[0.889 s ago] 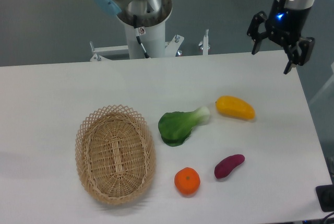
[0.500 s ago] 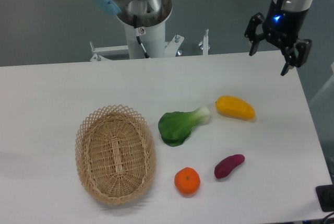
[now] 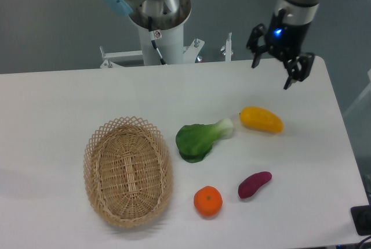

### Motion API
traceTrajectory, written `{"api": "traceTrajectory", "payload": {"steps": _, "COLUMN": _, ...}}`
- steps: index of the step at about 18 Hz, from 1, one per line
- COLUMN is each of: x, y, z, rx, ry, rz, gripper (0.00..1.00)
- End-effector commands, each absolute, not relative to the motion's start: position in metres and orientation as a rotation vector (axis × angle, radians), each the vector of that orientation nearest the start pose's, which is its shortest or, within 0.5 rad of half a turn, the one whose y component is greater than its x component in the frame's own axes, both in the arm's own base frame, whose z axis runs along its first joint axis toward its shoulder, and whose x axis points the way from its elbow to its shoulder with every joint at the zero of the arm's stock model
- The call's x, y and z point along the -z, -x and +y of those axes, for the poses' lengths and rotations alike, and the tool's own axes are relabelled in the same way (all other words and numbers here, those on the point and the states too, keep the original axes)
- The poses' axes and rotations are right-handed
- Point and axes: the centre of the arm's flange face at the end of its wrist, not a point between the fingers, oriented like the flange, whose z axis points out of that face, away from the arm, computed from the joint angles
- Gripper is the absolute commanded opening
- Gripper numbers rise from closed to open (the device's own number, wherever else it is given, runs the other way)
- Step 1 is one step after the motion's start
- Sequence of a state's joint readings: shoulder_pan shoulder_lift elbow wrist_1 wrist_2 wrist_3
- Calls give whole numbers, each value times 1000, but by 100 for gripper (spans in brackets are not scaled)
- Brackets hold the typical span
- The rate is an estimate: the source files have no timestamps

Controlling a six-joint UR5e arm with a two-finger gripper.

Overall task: Pick up the green vegetable from the table
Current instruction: 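Move the open gripper down toward the green bok choy stem, then lower the gripper around the bok choy stem and close it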

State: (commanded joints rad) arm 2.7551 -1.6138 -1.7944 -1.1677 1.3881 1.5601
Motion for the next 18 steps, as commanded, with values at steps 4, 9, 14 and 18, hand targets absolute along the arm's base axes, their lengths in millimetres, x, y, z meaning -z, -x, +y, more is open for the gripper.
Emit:
{"api": "traceTrajectory", "payload": {"steps": 4, "x": -357, "y": 388, "z": 343, "rx": -89, "ry": 2928, "rz": 631, "gripper": 100}}
{"api": "traceTrajectory", "payload": {"steps": 9, "x": -301, "y": 368, "z": 382, "rx": -87, "ry": 3039, "rz": 825, "gripper": 100}}
{"api": "traceTrajectory", "payload": {"steps": 14, "x": -257, "y": 373, "z": 404, "rx": -137, "ry": 3036, "rz": 887, "gripper": 100}}
{"api": "traceTrajectory", "payload": {"steps": 18, "x": -239, "y": 370, "z": 407, "rx": -149, "ry": 3065, "rz": 907, "gripper": 100}}
